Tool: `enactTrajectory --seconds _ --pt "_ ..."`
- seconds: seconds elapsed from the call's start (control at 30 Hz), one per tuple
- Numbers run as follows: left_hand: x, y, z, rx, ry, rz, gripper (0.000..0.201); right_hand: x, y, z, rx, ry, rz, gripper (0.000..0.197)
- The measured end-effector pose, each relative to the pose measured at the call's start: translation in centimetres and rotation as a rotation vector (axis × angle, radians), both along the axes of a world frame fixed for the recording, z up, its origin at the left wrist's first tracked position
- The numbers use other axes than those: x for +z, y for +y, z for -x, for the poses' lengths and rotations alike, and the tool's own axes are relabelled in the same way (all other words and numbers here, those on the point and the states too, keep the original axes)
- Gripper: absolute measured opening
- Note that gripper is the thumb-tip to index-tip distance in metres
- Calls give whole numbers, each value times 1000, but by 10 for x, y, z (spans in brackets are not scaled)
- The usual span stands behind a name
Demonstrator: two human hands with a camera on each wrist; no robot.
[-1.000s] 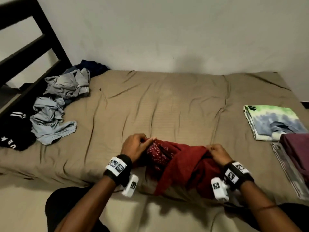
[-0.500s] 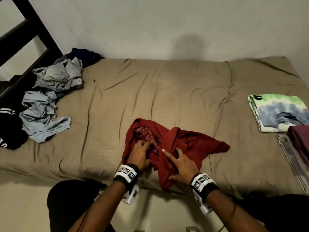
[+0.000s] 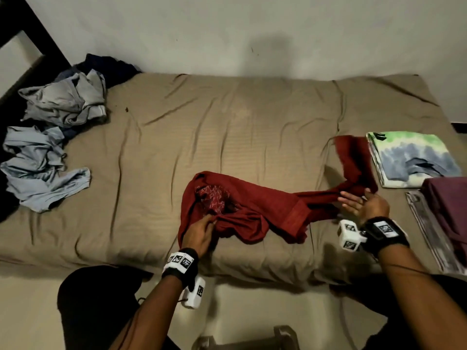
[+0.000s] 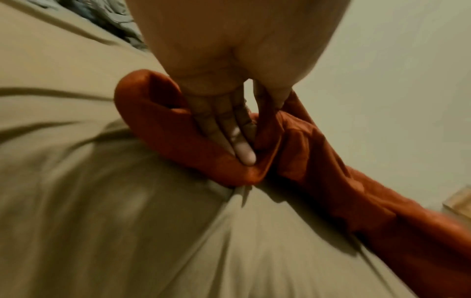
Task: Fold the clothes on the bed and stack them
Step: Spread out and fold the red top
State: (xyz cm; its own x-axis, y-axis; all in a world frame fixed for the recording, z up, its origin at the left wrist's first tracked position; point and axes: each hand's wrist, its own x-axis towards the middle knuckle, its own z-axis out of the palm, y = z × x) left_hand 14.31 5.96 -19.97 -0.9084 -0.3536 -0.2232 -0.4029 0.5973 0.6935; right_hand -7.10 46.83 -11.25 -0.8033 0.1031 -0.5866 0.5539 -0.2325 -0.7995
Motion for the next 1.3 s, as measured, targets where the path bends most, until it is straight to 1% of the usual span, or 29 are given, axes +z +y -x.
enactTrajectory --seconds 0.03,0.1,0.17,0.23,0.3,0.37,0.4,0.43,0.47,0.5,0.53,0.57,0.6,0.63,0.67,0.7,0.73,0.8,0.83,0.9,0.97,1.03,1.07,1.1,1.13,1.2,1.23,1.27,1.3 --pt "2 -3 -3 57 51 -68 29 -4 11 1 -7 -62 20 43" --pt "9 -4 -9 113 139 -156 28 -10 13 -10 9 -139 -17 33" --pt "21 -3 -11 131 221 -194 28 -10 -8 -32 34 -78 -176 29" --pt "39 3 -11 117 346 -177 29 -18 -36 -62 106 88 -397 31" --pt "64 11 -11 73 488 -115 28 -28 -65 -94 298 369 -634 35" --pt "89 19 -12 76 542 -132 21 -27 -100 -119 590 691 -778 55" --pt "101 22 -13 91 537 -155 19 -26 -119 -125 734 810 -839 68" --pt "112 23 -14 109 528 -172 23 -25 -138 -128 879 889 -906 80" --pt "124 22 -13 119 526 -167 30 -21 -155 -128 1006 925 -989 84" --pt "137 19 -11 119 524 -152 36 -14 -171 -125 1084 912 -1069 77" --pt "148 16 -7 115 527 -143 38 -11 -183 -117 1119 876 -1113 61" --pt "161 11 -3 104 535 -139 37 -3 -189 -109 1090 811 -1093 43" --pt "175 5 1 92 542 -149 36 9 -193 -100 1006 726 -965 28" --pt "190 -3 5 92 545 -185 36 24 -195 -91 896 637 -760 16" --pt "207 -12 11 101 546 -238 38 44 -196 -81 794 590 -549 10" --pt "215 -24 17 125 541 -300 39 61 -196 -73 739 592 -399 14" --pt "228 -34 24 149 543 -364 39 83 -194 -65 727 625 -301 19" --pt "258 -47 37 194 539 -514 43 132 -189 -57 757 693 -142 26" --pt "276 -51 44 211 546 -568 47 161 -185 -55 796 762 -104 26" --pt "312 -58 56 193 555 -605 46 208 -176 -49 902 892 -123 23" --pt "345 -63 66 118 574 -596 51 247 -168 -44 946 990 -162 20" --pt "369 -64 73 64 618 -635 62 278 -159 -41 899 1000 -165 12" --pt "381 -62 73 33 634 -652 65 289 -154 -39 883 1003 -192 7" --pt "388 -60 73 8 651 -658 63 297 -150 -40 903 997 -253 6" --pt "394 -59 72 -11 673 -655 56 301 -145 -39 962 982 -358 9" --pt "400 -56 69 -16 705 -634 40 297 -135 -37 1112 907 -602 22" --pt "396 -59 68 -8 712 -620 39 290 -128 -37 1159 852 -679 27" --pt "396 -56 65 1 718 -617 39 281 -122 -35 1160 804 -710 28" --pt "391 -56 62 23 714 -620 38 272 -114 -34 1117 774 -691 26"
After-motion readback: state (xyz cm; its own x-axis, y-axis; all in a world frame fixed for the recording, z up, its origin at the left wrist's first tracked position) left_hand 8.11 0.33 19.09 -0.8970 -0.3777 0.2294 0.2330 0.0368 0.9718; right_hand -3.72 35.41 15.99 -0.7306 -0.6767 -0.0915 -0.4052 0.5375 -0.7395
